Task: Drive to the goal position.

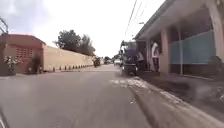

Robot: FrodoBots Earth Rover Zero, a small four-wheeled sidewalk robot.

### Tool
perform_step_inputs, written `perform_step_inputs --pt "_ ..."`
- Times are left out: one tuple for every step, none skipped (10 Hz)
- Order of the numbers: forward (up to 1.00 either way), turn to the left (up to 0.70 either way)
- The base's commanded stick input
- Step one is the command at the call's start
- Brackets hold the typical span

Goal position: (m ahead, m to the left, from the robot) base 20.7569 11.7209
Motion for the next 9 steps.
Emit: perform_step_inputs --pt "0.7 0.01" --pt "0.7 0.01" --pt "0.7 0.01" --pt "0.7 0.01" --pt "0.7 0.01" --pt "0.7 0.01" --pt "0.7 0.01" --pt "0.7 0.01" --pt "0.7 0.01"
